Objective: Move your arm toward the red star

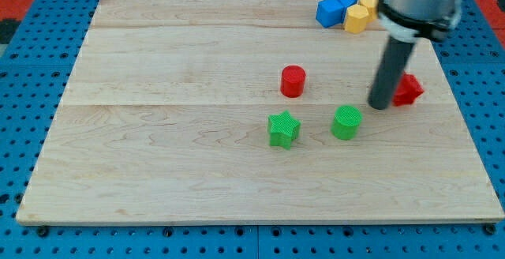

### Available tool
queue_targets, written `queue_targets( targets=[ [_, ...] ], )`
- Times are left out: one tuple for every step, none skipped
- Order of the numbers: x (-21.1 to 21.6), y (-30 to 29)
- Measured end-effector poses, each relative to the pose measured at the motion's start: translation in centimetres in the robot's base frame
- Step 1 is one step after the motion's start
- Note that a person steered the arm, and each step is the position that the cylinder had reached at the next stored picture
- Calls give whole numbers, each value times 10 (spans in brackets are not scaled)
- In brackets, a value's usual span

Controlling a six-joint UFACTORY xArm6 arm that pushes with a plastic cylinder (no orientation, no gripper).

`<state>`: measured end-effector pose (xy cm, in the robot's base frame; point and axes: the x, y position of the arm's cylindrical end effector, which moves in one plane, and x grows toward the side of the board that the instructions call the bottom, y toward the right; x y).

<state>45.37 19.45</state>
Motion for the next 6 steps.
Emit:
queue_targets(
  targets=[
    [34,-21],
    [40,-102],
    [40,-95],
    [41,-22],
    [42,41],
    [47,52]
  ],
)
